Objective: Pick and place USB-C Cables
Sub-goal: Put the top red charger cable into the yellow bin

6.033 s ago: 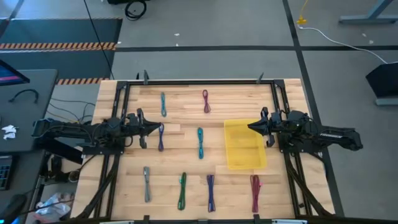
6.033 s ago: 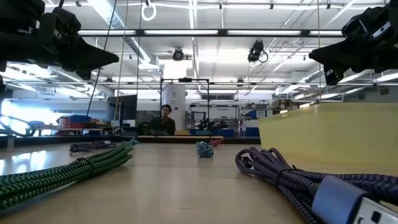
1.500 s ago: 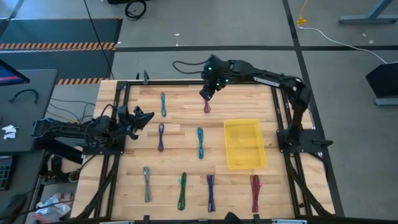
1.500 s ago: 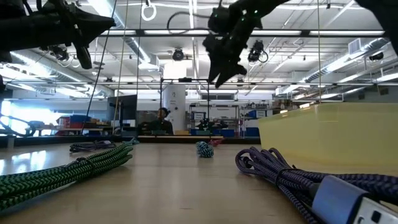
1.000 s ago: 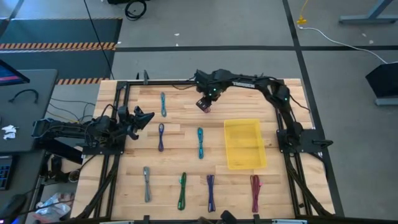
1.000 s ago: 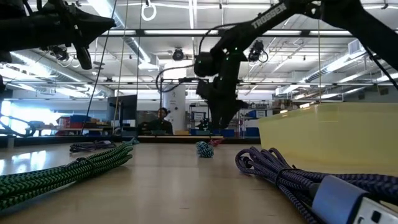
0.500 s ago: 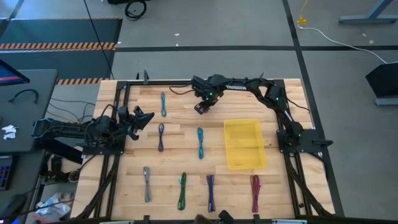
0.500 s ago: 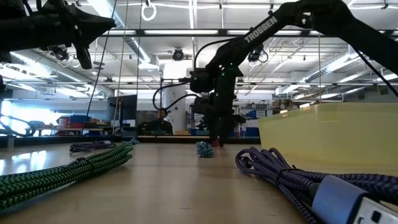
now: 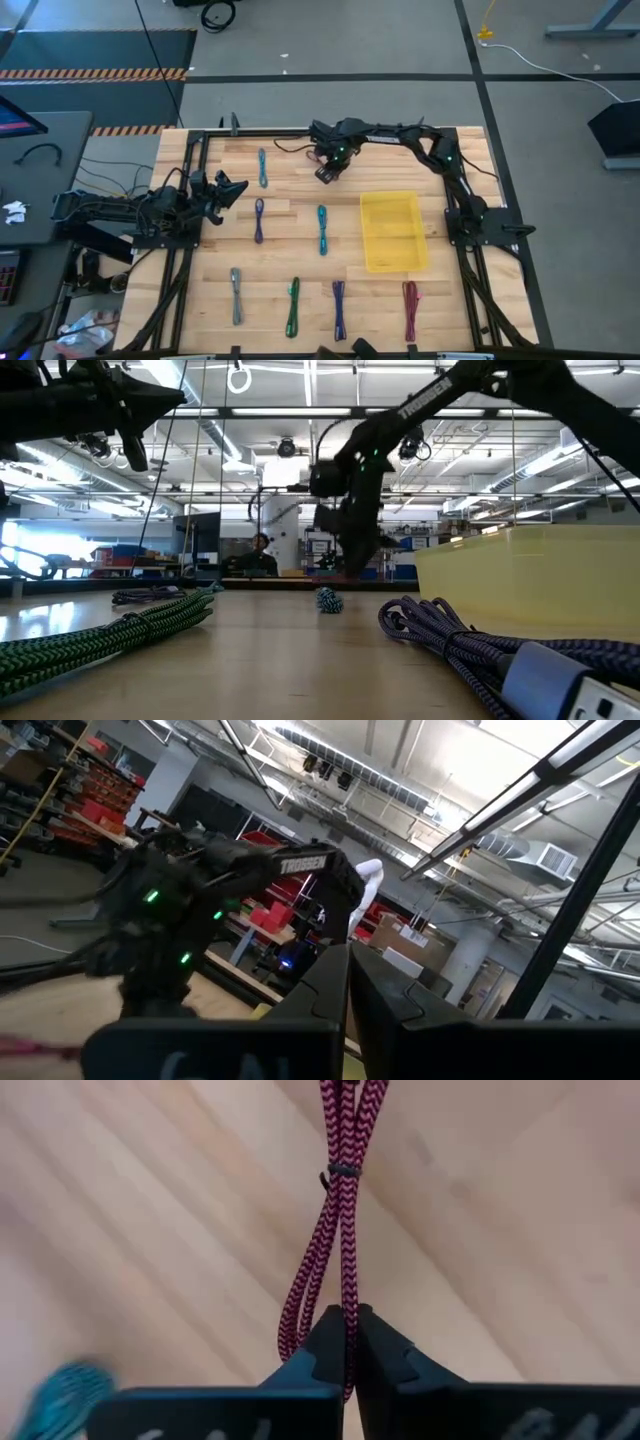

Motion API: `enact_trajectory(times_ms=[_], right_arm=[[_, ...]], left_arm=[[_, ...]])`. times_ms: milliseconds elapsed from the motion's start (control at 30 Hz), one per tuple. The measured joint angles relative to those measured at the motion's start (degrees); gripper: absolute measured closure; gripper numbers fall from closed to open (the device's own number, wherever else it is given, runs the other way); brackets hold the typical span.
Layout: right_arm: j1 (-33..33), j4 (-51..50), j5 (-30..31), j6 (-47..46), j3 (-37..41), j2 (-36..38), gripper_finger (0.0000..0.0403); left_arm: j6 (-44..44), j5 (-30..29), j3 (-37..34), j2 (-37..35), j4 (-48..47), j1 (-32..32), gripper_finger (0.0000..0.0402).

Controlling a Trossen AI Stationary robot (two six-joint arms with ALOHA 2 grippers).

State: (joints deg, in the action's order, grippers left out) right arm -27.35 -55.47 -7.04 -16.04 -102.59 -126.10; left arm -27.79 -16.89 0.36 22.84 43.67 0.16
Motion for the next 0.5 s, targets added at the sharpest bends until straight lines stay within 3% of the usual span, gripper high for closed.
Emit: enact_trajectory(times_ms=[233, 500], right_arm=[[-0.8, -7.1, 4.2, -2.4, -0.1, 15.6, 0.0396], [0.4, -19.6, 11.8, -12.8, -0.2, 36.7, 0.0396]], left_arm=[[0.0, 0.0, 0.0, 0.0, 0.0, 0.0, 0.0381], [0.0, 0.0, 0.0, 0.0, 0.0, 0.0, 0.0381]])
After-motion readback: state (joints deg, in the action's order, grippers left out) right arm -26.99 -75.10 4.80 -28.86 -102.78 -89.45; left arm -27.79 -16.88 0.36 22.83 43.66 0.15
